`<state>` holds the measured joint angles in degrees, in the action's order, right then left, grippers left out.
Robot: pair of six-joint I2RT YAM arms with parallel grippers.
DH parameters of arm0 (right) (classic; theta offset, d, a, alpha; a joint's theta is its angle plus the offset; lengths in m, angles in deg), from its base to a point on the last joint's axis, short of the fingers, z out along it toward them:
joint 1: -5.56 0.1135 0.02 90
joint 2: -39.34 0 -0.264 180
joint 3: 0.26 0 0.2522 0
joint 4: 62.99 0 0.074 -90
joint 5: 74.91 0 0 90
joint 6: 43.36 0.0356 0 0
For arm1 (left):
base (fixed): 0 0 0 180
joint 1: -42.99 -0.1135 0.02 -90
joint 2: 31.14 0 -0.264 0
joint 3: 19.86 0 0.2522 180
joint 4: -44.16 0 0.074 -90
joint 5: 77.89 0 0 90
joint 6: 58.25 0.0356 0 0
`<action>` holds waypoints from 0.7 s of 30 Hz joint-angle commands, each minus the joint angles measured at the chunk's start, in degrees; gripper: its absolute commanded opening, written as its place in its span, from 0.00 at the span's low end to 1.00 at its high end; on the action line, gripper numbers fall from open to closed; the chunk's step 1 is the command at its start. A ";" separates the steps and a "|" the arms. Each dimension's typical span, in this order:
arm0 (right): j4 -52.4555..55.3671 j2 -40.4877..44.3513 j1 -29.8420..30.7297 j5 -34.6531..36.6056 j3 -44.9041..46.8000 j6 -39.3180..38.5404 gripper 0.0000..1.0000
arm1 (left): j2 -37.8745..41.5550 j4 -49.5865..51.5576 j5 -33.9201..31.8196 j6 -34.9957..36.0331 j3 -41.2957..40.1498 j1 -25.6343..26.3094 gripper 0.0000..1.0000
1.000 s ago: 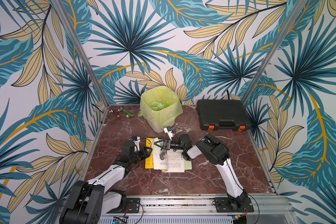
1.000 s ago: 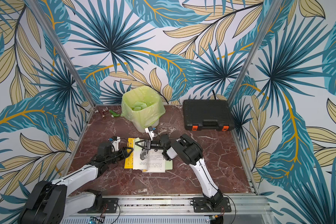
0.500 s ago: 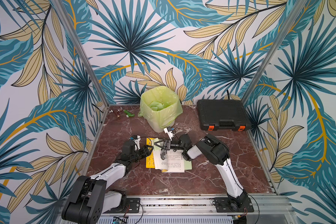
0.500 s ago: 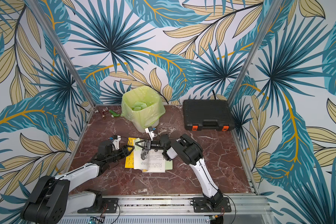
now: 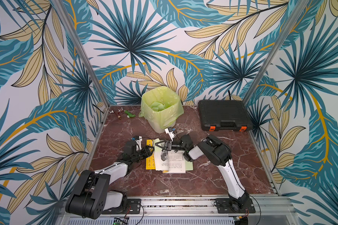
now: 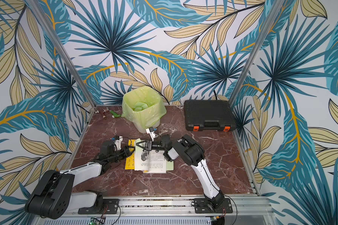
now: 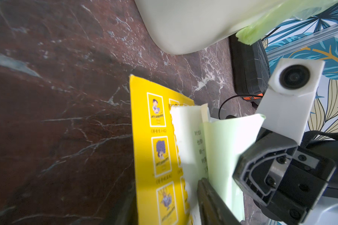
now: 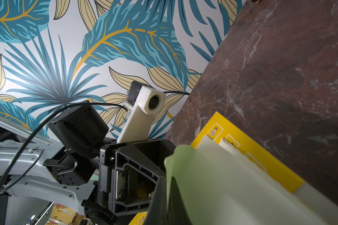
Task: Peel off the used sticky note
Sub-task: Open the book at the center of the board.
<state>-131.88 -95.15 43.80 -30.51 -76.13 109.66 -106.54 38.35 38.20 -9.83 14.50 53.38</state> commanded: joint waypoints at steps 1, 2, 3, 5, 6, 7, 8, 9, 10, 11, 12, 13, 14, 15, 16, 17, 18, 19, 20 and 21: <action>0.61 2.59 0.51 -0.37 1.53 -1.16 0.00 | -0.99 -2.12 0.92 0.59 1.45 -0.29 0.52; 0.63 2.73 0.45 -0.32 1.61 -1.23 0.00 | -1.47 -2.36 1.13 0.61 1.46 -0.29 0.51; 0.65 2.90 0.39 -0.19 1.71 -1.19 0.00 | -1.91 -2.67 1.42 0.62 1.52 -0.23 0.50; 0.62 3.21 0.35 -0.02 2.08 -0.98 0.00 | -2.99 -3.64 2.27 0.55 1.55 -0.28 0.47; 0.62 3.34 0.42 0.24 2.28 -0.91 0.00 | -3.55 -4.27 2.67 0.50 1.59 -0.29 0.45; 0.65 3.53 0.34 0.50 2.63 -0.61 0.00 | -4.09 -4.80 3.04 0.41 1.67 -0.29 0.42; 0.63 3.75 0.21 0.87 2.93 -0.50 0.00 | -4.60 -5.12 3.41 0.43 1.71 -0.29 0.39; 0.65 3.90 0.23 1.25 3.34 -0.51 0.00 | -4.96 -5.47 3.64 0.40 1.72 -0.26 0.35; 0.64 4.06 0.10 1.44 3.63 -0.37 0.00 | -5.42 -5.87 3.81 0.44 1.72 -0.28 0.30; 0.64 4.13 0.05 1.58 4.01 -0.32 0.00 | -5.77 -6.29 4.05 0.49 1.72 -0.31 0.26; 0.65 4.36 -0.01 1.95 4.35 -0.29 0.00 | -6.06 -6.65 4.22 0.53 1.72 -0.29 0.23; 0.63 4.44 -0.08 2.08 4.77 -0.27 0.00 | -6.23 -6.89 4.31 0.60 1.80 -0.29 0.19; 0.65 4.65 -0.21 2.28 5.18 -0.41 0.00 | -6.39 -7.04 4.54 0.62 1.88 -0.29 0.15; 0.65 4.90 -0.36 2.42 5.66 -0.56 0.00 | -6.50 -6.99 4.56 0.67 2.01 -0.29 0.11; 0.72 5.37 -0.59 2.62 6.21 -0.64 0.00 | -6.59 -6.83 4.67 0.75 2.13 -0.31 0.07; 0.85 5.84 -0.88 2.76 6.81 -0.72 0.00 | -6.66 -6.60 4.71 1.02 2.23 -0.29 0.04; 1.62 6.61 -1.41 2.96 7.61 -0.91 0.00 | -6.59 -6.37 4.60 1.18 2.33 -0.29 0.01; 2.85 7.68 -1.96 3.17 8.36 -1.31 0.00 | -6.59 -6.17 4.55 1.28 2.38 -0.31 0.00; 4.63 8.87 -2.49 3.20 9.44 -1.94 0.00 | -6.56 -6.04 4.44 1.37 2.42 -0.29 0.00; 7.79 10.96 -3.14 3.42 10.91 -3.58 0.00 | -6.52 -5.83 4.26 1.59 2.47 -0.30 0.00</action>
<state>-128.38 -89.03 41.94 -28.02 -67.34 108.98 -112.29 31.95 43.38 -9.81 16.07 53.19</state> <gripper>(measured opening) 0.068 0.068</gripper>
